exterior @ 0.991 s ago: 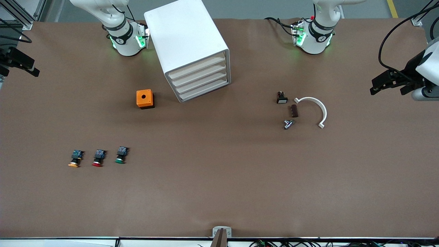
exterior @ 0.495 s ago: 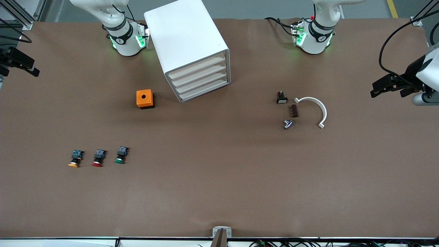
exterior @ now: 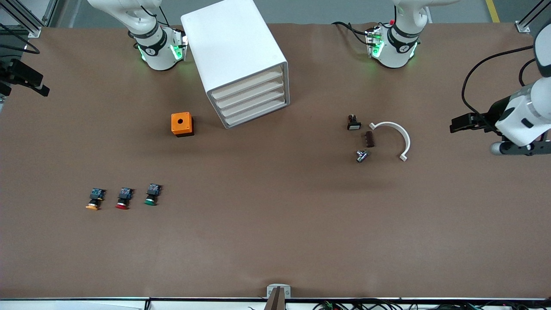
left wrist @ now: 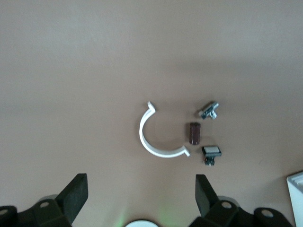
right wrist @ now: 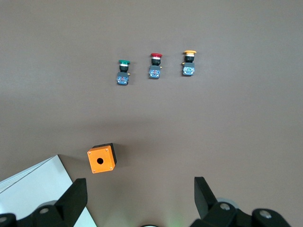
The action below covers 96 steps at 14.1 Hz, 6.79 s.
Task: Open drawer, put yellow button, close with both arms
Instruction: 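Reach the left gripper toward the white cabinet's drawer handle, then grasp the drawer front with the left gripper while the right gripper reaches out, then pull the drawer open with the left gripper while the right gripper lowers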
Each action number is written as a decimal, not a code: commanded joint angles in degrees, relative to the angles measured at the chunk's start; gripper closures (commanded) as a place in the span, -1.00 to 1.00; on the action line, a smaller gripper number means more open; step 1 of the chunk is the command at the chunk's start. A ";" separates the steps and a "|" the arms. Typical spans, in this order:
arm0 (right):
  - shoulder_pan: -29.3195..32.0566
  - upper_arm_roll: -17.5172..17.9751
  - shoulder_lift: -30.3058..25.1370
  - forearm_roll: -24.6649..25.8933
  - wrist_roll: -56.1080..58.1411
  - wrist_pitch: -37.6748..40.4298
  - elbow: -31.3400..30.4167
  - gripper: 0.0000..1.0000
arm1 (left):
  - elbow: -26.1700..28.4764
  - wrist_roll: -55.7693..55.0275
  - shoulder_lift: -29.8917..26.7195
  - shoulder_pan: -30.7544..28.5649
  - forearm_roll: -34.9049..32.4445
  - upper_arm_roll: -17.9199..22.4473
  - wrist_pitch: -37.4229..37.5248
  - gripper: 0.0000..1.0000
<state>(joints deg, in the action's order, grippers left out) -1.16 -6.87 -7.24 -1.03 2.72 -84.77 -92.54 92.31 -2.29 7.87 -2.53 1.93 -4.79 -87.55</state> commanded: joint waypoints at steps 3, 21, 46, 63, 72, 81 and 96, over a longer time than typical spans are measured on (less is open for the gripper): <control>1.34 0.37 -1.11 0.24 0.53 -0.30 -0.80 -1.00 | -0.90 -8.14 4.51 3.22 -0.26 -1.01 4.05 -1.00; 1.34 0.54 -1.11 1.29 0.53 -0.39 -0.80 -1.00 | -17.85 -90.02 32.90 23.79 30.84 -1.45 13.55 -1.00; 1.69 0.54 9.69 1.29 0.53 -2.85 3.06 -1.00 | -19.71 -134.82 43.46 30.82 59.68 -2.42 13.28 -0.15; 6.69 0.46 20.24 1.29 1.93 -10.40 1.23 -1.00 | -19.09 -134.38 44.43 39.97 60.38 -2.33 10.39 0.24; 10.74 0.63 30.51 0.41 6.94 -37.90 -8.54 -1.00 | -19.09 -134.11 45.13 40.58 61.27 -2.33 9.59 0.70; 10.13 0.98 41.06 -3.28 8.78 -52.15 -8.36 -1.00 | -19.09 -134.20 45.04 36.02 61.35 -2.33 9.59 0.73; 10.74 1.69 46.70 -4.51 8.88 -56.20 -8.54 -0.82 | -19.62 -133.94 45.04 26.43 61.18 -1.80 9.50 0.61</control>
<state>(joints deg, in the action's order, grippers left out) 8.81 -5.67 38.92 -4.50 10.46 -140.73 -101.58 73.32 -135.90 52.26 24.48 63.09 -7.27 -77.86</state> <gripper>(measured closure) 0.053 0.819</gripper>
